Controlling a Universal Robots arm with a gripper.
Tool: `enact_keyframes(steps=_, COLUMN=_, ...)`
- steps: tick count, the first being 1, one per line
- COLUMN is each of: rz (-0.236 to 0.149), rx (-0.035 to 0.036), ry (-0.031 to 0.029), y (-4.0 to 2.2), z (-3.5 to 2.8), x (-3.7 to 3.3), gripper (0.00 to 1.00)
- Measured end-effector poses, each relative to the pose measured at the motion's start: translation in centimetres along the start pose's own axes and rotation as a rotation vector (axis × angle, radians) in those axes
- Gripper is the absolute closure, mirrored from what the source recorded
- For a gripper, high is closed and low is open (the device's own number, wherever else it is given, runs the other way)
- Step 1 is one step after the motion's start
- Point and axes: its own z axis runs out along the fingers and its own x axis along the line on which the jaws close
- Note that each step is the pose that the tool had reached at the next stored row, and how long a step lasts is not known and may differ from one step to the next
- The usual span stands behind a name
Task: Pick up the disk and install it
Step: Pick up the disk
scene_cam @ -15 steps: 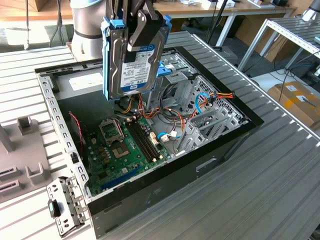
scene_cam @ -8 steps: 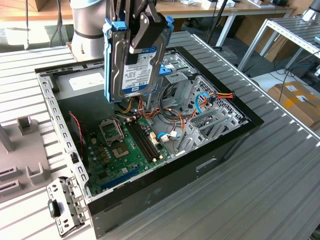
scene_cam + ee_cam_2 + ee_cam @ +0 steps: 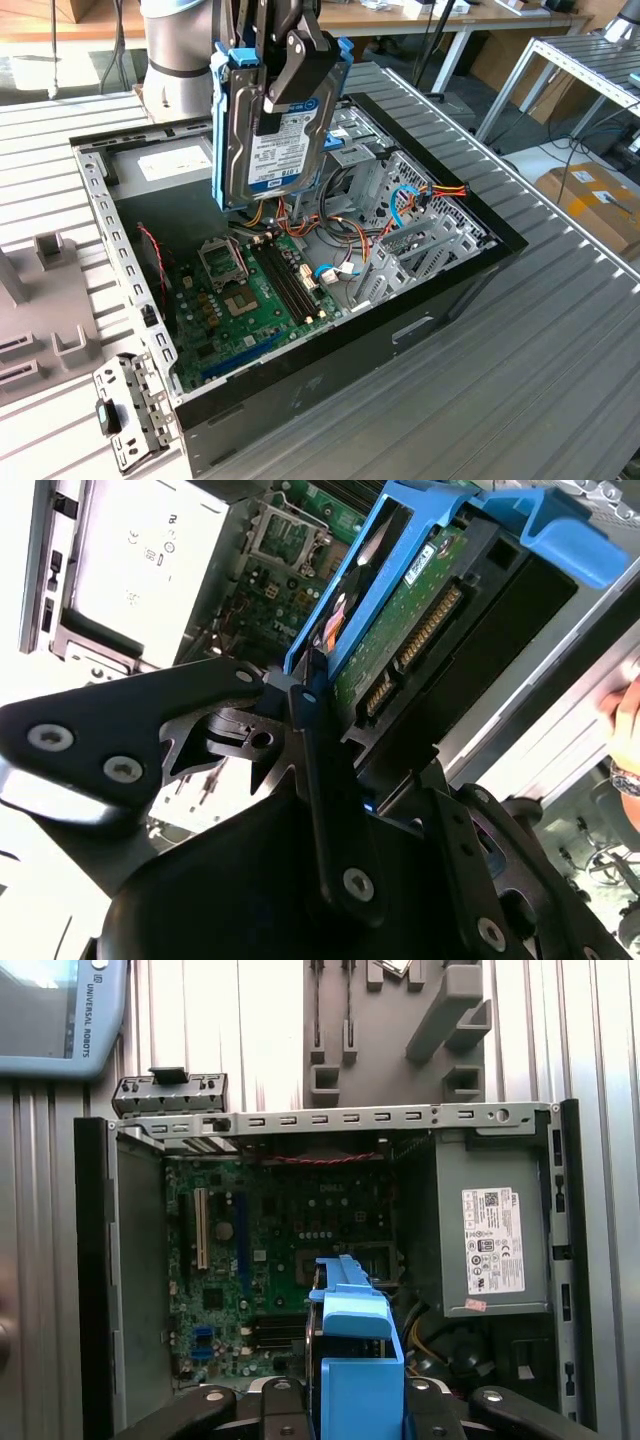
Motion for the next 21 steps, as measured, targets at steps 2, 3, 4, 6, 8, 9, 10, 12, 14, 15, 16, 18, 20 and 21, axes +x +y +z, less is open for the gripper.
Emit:
enact_keyframes(steps=2, rz=0.0, rx=0.0, ry=0.0, y=-0.01, z=0.0, x=0.14, gripper=0.64)
enact_keyframes(steps=3, rz=0.0, rx=0.0, ry=0.0, y=-0.02, z=0.0, x=0.21, gripper=0.64)
enact_keyframes(steps=4, rz=0.0, rx=0.0, ry=0.0, y=-0.02, z=0.0, x=0.28, gripper=0.64)
enact_keyframes(steps=6, rz=0.0, rx=0.0, ry=0.0001, y=-0.05, z=0.0, x=0.52, gripper=0.64)
enact_keyframes(steps=8, rz=0.0, rx=0.0, ry=0.0, y=-0.06, z=0.01, x=0.67, gripper=0.64)
enact_keyframes(steps=9, rz=0.0, rx=0.0, ry=0.0, y=-0.07, z=0.01, x=0.74, gripper=0.64)
enact_keyframes(steps=10, rz=0.0, rx=0.0, ry=0.0001, y=-0.07, z=0.01, x=0.79, gripper=0.64)
enact_keyframes(steps=12, rz=0.0, rx=0.0, ry=-0.0001, y=-0.09, z=0.02, x=0.91, gripper=0.64)
enact_keyframes(steps=14, rz=0.0, rx=0.0, ry=0.0, y=-0.1, z=0.01, x=1.02, gripper=0.64)
enact_keyframes(steps=15, rz=0.0, rx=0.0, ry=0.0001, y=-0.1, z=0.01, x=1.08, gripper=0.64)
enact_keyframes(steps=16, rz=0.0, rx=0.0, ry=0.0, y=-0.11, z=0.02, x=1.15, gripper=0.64)
enact_keyframes(steps=18, rz=0.0, rx=0.0, ry=0.0, y=-0.12, z=0.02, x=1.3, gripper=0.64)
enact_keyframes(steps=20, rz=0.0, rx=0.0, ry=0.0, y=-0.13, z=0.02, x=1.43, gripper=0.64)
enact_keyframes(steps=21, rz=0.0, rx=0.0, ry=0.0, y=-0.14, z=0.02, x=1.5, gripper=0.64)
